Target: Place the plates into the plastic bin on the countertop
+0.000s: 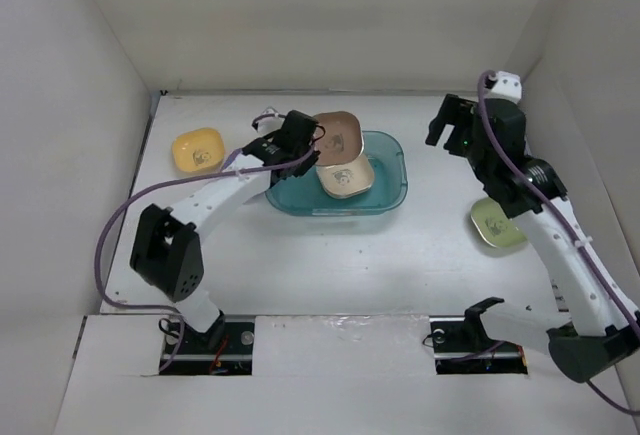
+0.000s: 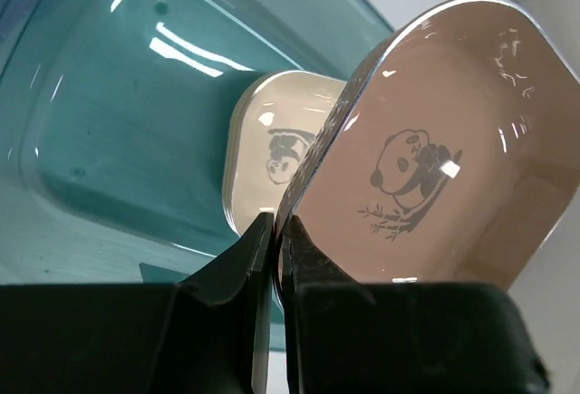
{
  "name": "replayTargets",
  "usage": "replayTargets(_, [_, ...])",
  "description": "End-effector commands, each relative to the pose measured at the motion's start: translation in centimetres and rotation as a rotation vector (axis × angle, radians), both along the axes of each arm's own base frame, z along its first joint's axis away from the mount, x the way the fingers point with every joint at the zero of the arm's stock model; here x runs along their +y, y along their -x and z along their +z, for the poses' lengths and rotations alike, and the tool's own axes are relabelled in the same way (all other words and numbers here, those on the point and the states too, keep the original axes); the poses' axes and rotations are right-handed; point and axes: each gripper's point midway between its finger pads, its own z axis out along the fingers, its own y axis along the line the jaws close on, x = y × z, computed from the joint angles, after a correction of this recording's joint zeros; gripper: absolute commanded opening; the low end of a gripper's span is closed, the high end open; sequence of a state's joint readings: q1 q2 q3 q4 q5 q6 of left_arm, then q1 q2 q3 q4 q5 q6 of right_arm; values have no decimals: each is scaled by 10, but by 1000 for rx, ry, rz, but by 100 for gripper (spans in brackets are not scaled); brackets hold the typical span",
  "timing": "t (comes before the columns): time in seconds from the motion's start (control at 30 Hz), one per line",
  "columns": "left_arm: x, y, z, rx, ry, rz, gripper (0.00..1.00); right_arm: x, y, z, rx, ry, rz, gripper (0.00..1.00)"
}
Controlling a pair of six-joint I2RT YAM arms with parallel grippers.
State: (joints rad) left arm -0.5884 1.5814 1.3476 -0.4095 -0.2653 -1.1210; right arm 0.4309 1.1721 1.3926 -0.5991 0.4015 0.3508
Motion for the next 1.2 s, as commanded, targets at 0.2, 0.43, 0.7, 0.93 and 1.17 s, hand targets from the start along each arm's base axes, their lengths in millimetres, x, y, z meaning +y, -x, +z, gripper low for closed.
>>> replayTargets(0.2, [-36, -11, -50, 152, -23, 241, 0, -74, 25, -49, 99, -109, -302, 100])
replayTargets(0.43, [-36, 3, -74, 215, -28, 261, 11, -98, 27, -109, 191, -193, -315, 100])
replayTargets(0.7, [-36, 17, -25, 105, 97, 173, 85, -118, 24, -183, 333, -200, -380, 100])
replayTargets(0.93, [-21, 33, 65, -133, 72, 80, 100, -145, 20, -249, 488, -226, -471, 98])
replayTargets(1.17, [65, 45, 100, -224, -130, 173, 100, -148, 11, -286, 562, -279, -454, 87])
